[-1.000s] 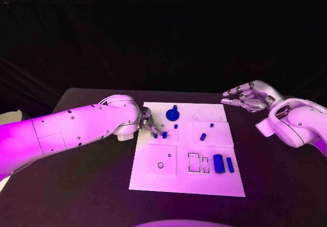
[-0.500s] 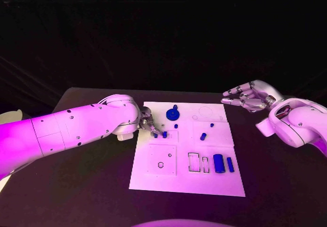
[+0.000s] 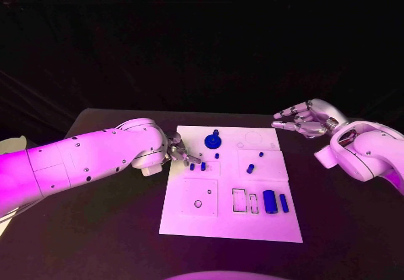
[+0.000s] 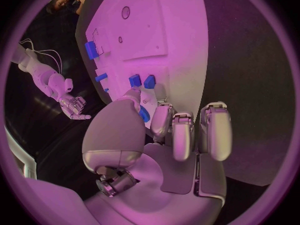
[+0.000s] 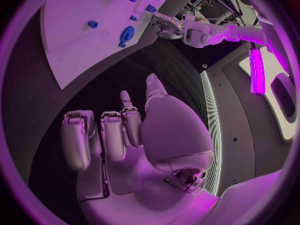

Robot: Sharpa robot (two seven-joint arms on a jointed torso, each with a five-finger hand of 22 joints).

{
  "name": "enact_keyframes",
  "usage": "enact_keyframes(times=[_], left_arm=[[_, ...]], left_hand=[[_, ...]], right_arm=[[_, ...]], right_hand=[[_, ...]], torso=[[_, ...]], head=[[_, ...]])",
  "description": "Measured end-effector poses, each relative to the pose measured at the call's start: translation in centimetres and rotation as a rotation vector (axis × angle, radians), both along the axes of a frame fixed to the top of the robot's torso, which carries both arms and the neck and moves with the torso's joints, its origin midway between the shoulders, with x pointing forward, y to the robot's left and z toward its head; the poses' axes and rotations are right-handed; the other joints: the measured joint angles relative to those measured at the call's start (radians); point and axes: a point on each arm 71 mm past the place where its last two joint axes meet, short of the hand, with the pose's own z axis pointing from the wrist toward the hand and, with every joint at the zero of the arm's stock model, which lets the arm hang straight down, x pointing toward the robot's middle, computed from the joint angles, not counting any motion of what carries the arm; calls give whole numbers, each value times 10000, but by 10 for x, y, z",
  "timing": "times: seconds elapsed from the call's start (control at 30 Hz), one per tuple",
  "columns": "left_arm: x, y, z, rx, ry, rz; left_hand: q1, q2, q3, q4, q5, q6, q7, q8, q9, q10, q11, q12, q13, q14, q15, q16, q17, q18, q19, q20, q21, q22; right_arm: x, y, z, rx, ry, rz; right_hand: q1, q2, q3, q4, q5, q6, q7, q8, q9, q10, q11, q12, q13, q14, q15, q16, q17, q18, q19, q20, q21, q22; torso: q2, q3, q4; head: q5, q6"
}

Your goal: Assemble the parts on the task board

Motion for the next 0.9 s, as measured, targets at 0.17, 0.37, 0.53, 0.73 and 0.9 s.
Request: enact_keyframes(times=[0.17,0.37,0.53,0.73,0.9], left_arm=[[0,3,1,-538,-4,399],[1,9,2,-1225,-60,909],[4,10,6,-1994,-631,1171],[9,-4,21,-2973,-2864,429],[10,-27,34,-3433,-4595,-945]], left_hand=[[-110,20,-648,19,-266,-72,1,64,0,-54,17,-107,-106,1,0,0,0,-1,0,0,-104,0],[175,123,-984,-1,-269,-628,168,-145,-187,-821,163,-1228,-1275,0,0,0,-1,43,-23,23,-717,0],[1656,318,-564,-130,-269,-1662,720,-676,-681,-3359,694,-4341,-4293,-40,473,-1260,-2,864,-1827,376,-3747,-2490],[3579,167,283,-335,-269,-2148,1140,-1232,-1579,-4684,1136,-5794,-5653,-1880,913,-4268,-2891,1317,-3685,826,-7160,-5351],[5443,-83,1902,-967,-269,-1502,1375,-2196,-2762,-4317,1183,-7124,-7153,-1319,964,-3786,-2429,1319,-3196,806,-7284,-5550]], right_arm=[[0,0,0,1,3,3],[0,0,-1,0,15,1],[0,0,-1,-2,20,-9],[1,-1,-1,-3,34,-25],[1,0,-2,7,38,-13]], right_hand=[[0,0,0,0,0,0,0,0,0,0,0,0,0,0,0,0,0,0,0,0,0,0],[0,0,0,0,0,0,0,0,0,0,0,0,0,0,0,0,0,0,0,0,0,8],[0,0,0,0,0,0,0,0,4,0,0,1,0,0,0,0,-1,0,0,0,0,7],[0,0,0,0,0,0,0,0,8,0,0,1,0,0,0,0,-1,1,0,0,0,7],[0,0,-29,29,38,0,0,0,7,0,0,1,0,0,0,0,-1,0,0,0,0,6]], torso=[[-3,0,0],[-4,5,-2],[-4,5,-2],[-3,3,0],[3,-1,-6]], head=[[0,-5],[16,16],[-25,37],[-73,100],[-153,152]])
